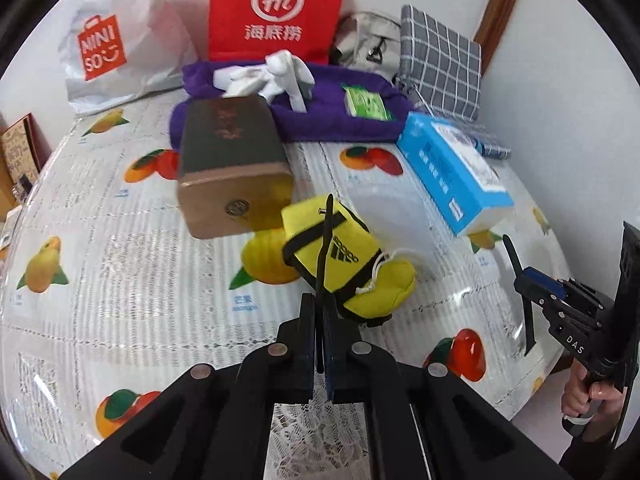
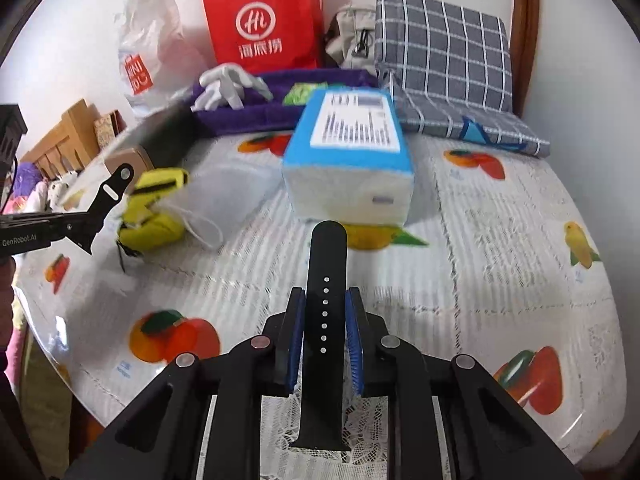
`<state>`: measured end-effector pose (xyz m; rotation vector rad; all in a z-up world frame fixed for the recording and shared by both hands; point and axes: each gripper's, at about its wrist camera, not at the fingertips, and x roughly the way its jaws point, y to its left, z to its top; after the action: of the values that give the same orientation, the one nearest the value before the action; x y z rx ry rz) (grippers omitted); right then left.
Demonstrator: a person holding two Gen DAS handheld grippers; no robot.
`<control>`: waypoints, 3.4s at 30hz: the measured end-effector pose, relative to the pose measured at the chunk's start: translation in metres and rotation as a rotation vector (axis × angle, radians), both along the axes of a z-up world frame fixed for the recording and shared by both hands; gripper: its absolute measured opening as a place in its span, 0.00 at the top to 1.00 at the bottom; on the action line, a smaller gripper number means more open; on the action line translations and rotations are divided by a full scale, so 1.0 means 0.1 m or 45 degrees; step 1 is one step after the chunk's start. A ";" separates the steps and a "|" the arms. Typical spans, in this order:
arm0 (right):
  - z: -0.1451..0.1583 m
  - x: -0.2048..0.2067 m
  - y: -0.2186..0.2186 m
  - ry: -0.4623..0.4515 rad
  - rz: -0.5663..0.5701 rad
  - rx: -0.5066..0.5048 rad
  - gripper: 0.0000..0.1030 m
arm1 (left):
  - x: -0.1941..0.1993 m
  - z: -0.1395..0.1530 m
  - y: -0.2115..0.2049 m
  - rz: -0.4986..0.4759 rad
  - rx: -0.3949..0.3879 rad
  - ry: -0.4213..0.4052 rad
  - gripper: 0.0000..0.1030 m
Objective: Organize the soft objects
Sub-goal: 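Lift the yellow pouch with left while right holds the black watch strap up, then carry the yellow pouch with left while right carries the watch strap toward the purple towel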
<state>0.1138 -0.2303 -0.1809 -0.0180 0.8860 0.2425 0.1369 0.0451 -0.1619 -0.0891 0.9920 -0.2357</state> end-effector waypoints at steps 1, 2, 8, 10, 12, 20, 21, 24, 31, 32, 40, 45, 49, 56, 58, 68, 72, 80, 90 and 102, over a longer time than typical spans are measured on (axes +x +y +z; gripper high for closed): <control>0.04 0.00 0.00 -0.007 0.001 0.005 0.80 | 0.00 0.03 0.03 0.012 -0.006 -0.004 0.96; 0.08 0.00 -0.01 -0.014 0.000 0.007 0.80 | -0.01 0.05 0.05 0.021 -0.007 -0.010 0.96; 0.28 -0.01 -0.01 -0.044 0.009 0.019 0.80 | -0.02 0.18 0.17 0.079 -0.030 -0.030 0.96; 0.36 -0.01 -0.02 -0.060 0.012 0.021 0.80 | -0.01 0.22 0.18 0.092 -0.036 -0.034 0.96; 0.43 0.01 -0.02 -0.074 0.013 0.022 0.80 | 0.01 0.26 0.19 0.100 -0.035 -0.035 0.96; 0.71 0.18 -0.02 -0.107 0.020 0.060 0.80 | 0.11 0.40 0.23 0.141 -0.045 -0.049 0.96; 0.75 0.21 -0.01 -0.113 0.022 0.060 0.80 | 0.12 0.42 0.24 0.148 -0.048 -0.049 0.96; 0.85 0.29 0.01 -0.130 0.028 0.054 0.80 | 0.19 0.47 0.28 0.172 -0.060 -0.055 0.96; 1.04 0.51 0.07 -0.169 0.035 0.058 0.80 | 0.37 0.60 0.31 0.196 -0.068 -0.069 0.96; 1.06 0.54 0.08 -0.171 0.036 0.060 0.80 | 0.39 0.62 0.30 0.197 -0.068 -0.073 0.96; 1.16 0.86 0.17 -0.172 0.045 0.072 0.80 | 0.64 0.78 0.32 0.212 -0.083 -0.106 0.96; 1.21 1.07 0.22 -0.173 0.057 0.082 0.80 | 0.85 0.86 0.30 0.216 -0.087 -0.107 0.96; 1.25 1.29 0.24 -0.184 0.053 0.090 0.80 | 1.01 0.89 0.29 0.218 -0.088 -0.104 0.96; 1.32 1.74 0.33 -0.177 0.078 0.144 0.80 | 1.39 0.87 0.27 0.237 -0.090 -0.098 0.96; 1.34 1.85 0.36 -0.184 0.088 0.142 0.80 | 1.51 0.87 0.27 0.246 -0.102 -0.090 0.96; 1.41 2.40 0.37 -0.215 0.073 0.150 0.80 | 2.19 0.86 0.23 0.231 -0.044 -0.055 0.96; 1.33 2.70 0.39 -0.190 0.057 0.148 0.80 | 2.42 0.74 0.24 0.229 -0.060 -0.033 0.96; 0.81 3.16 0.41 -0.074 0.057 0.136 0.80 | 2.79 0.38 0.27 0.234 -0.080 0.073 0.96; 0.30 3.45 0.41 0.094 0.045 0.066 0.80 | 2.92 0.21 0.27 0.202 -0.141 0.142 0.96; 0.12 3.48 0.53 0.180 0.078 0.075 0.79 | 2.96 0.11 0.32 0.206 -0.238 0.219 0.96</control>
<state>0.4620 -0.1777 -0.1685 0.0273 1.0198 0.3306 0.4325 0.0774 -0.1509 -0.3640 1.1262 -0.1735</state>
